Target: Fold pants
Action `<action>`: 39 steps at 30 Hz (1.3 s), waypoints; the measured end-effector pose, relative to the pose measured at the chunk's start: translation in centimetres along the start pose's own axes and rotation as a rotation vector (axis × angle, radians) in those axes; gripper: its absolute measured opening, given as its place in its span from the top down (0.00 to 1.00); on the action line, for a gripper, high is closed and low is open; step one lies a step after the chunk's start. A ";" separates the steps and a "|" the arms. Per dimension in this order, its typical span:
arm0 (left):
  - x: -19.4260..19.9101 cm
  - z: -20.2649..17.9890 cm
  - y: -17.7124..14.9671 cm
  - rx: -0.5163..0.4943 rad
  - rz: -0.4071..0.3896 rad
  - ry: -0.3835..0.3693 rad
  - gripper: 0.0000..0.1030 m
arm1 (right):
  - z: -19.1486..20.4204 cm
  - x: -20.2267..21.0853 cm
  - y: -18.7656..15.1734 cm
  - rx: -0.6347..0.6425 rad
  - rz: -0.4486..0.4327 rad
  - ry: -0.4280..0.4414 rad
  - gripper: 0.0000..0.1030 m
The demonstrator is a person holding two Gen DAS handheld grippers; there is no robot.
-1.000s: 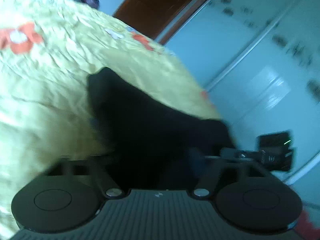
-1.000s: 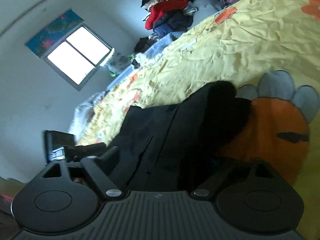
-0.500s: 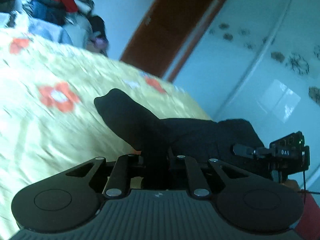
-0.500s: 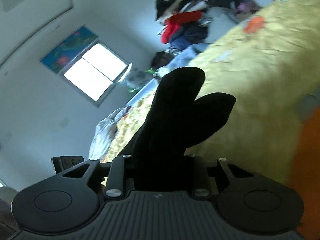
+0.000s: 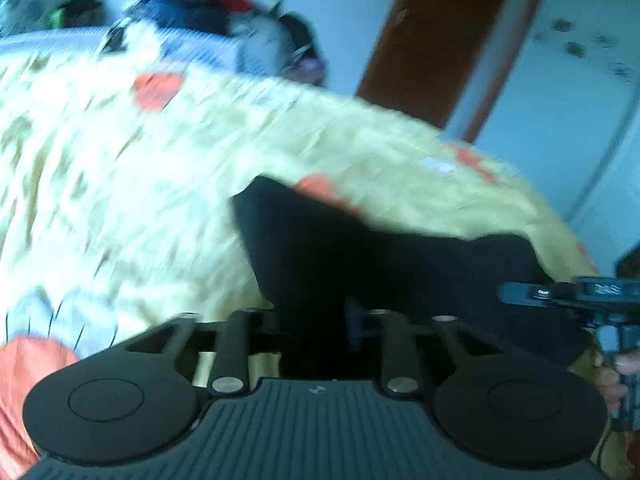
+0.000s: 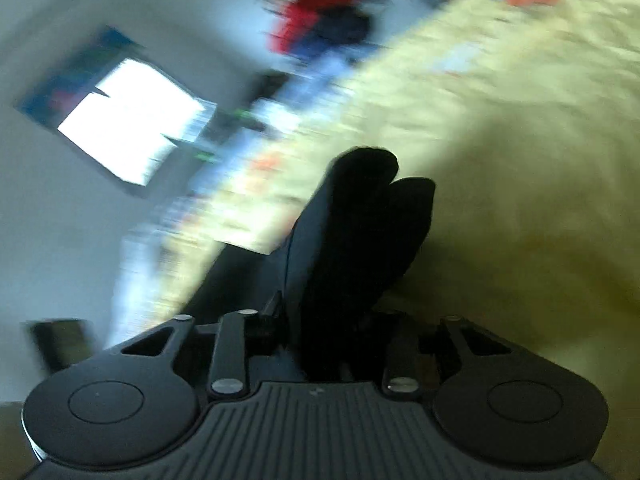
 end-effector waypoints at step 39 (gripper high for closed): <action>1.9 -2.9 -3.9 -0.018 -0.101 0.314 0.00 | 8.3 -0.2 -7.5 0.617 -0.025 -0.397 0.30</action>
Point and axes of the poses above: each gripper's, at about its wrist camera, not at the fingertips, and x roughly against the way its jaws point, z to its left, y to its top, the point moved 6 cm from there along -x, roughly the way its jaws point, and after that the axes turned 7 degrees about y, right-handed, at the moved point
